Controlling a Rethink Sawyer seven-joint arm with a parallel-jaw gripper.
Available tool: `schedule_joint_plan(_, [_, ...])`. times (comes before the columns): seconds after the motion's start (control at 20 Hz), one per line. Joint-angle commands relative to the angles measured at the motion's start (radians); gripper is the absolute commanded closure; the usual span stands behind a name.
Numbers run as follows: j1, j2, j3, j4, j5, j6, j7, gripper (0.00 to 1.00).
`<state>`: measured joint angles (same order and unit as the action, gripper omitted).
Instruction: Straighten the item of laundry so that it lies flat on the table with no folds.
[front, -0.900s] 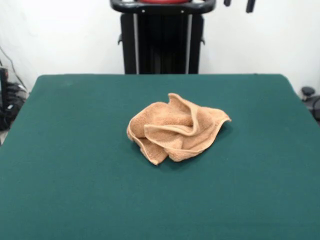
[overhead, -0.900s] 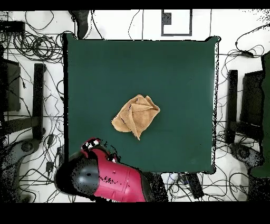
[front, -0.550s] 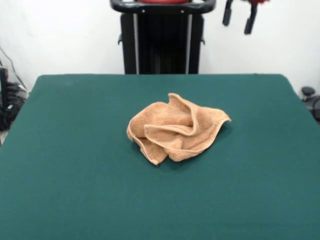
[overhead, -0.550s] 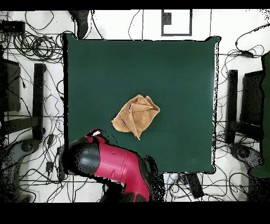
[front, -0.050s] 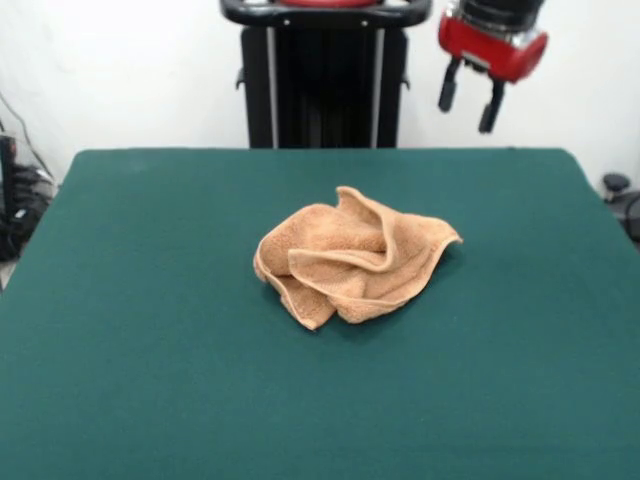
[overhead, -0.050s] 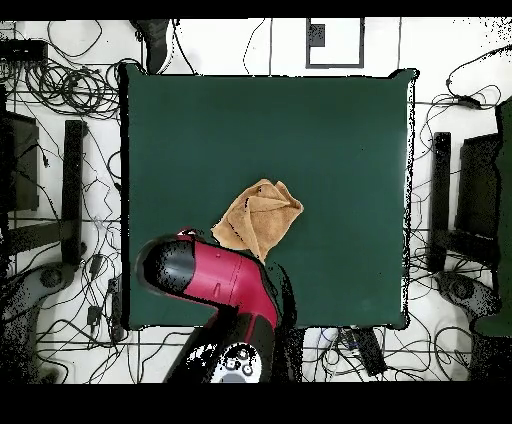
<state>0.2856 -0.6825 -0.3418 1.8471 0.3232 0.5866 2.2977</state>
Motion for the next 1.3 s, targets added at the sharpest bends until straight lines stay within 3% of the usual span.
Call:
schedule_joint_plan(0.05, [0.033,0.083,0.093,-0.04,0.061,-0.077,0.24,0.0])
schedule_joint_plan(0.2, [0.059,0.038,0.074,-0.014,0.051,-0.18,0.228,0.0])
schedule_joint_plan(0.4, [0.08,-0.034,0.068,0.042,0.016,-0.202,0.18,0.0])
schedule_joint_plan(1.0, [0.016,0.028,0.144,0.017,-0.008,-0.243,0.096,0.0])
schedule_joint_plan(1.3, [-0.019,0.031,0.186,0.035,-0.128,-0.318,-0.027,0.0])
